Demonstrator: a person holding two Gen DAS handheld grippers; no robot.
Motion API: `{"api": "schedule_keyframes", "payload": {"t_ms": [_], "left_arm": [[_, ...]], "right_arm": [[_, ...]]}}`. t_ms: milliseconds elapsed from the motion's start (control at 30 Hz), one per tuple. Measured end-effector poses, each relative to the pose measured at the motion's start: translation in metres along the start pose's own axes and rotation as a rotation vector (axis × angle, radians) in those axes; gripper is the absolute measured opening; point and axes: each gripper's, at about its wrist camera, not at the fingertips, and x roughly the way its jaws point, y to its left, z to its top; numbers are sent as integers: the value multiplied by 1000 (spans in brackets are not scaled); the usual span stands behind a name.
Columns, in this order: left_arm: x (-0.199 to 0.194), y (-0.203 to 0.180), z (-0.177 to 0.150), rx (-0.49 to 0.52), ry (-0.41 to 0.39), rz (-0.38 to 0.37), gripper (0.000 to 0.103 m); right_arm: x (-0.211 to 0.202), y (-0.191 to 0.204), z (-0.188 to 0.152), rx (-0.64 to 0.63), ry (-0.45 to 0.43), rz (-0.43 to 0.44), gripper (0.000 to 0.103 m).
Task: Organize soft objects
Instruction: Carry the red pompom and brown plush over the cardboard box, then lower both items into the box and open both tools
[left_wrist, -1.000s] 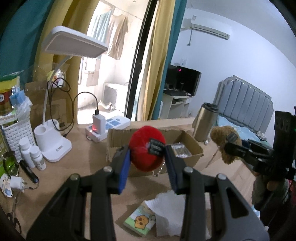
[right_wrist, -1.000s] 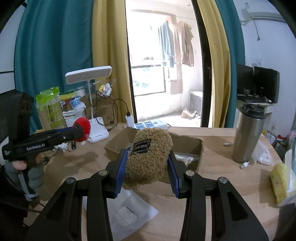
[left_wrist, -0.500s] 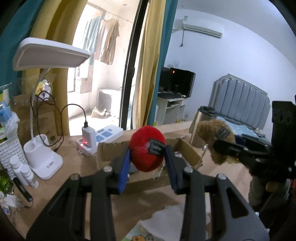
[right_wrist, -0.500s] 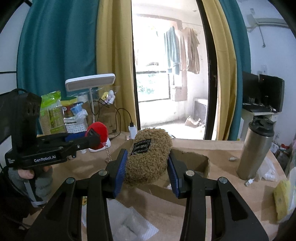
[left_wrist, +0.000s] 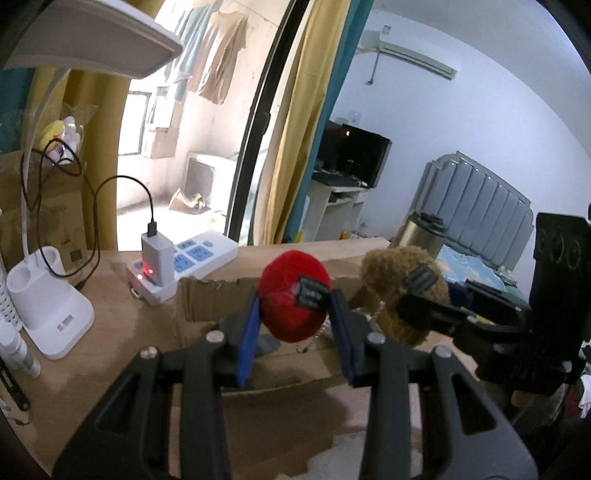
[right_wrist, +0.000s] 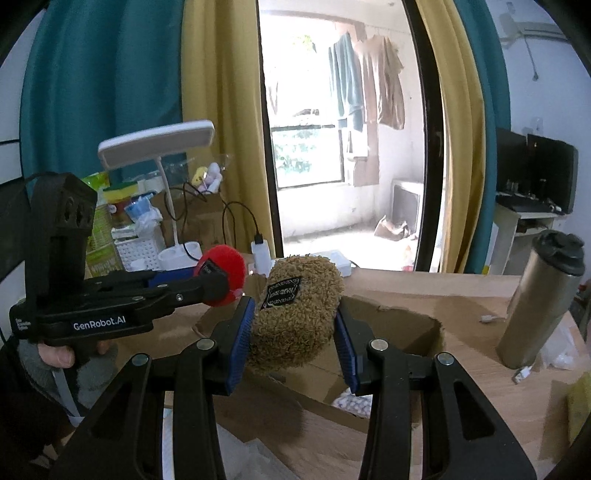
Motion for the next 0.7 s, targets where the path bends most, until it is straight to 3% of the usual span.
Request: {"api": "schedule_keyframes", "payload": {"t_ms": [467, 700], "left_arm": [[39, 11, -18, -15, 110, 40, 39], [59, 15, -29, -29, 212, 49, 39]], "right_arm": [[46, -7, -18, 39, 116, -4, 43], [60, -15, -26, 74, 164, -4, 43]]}}
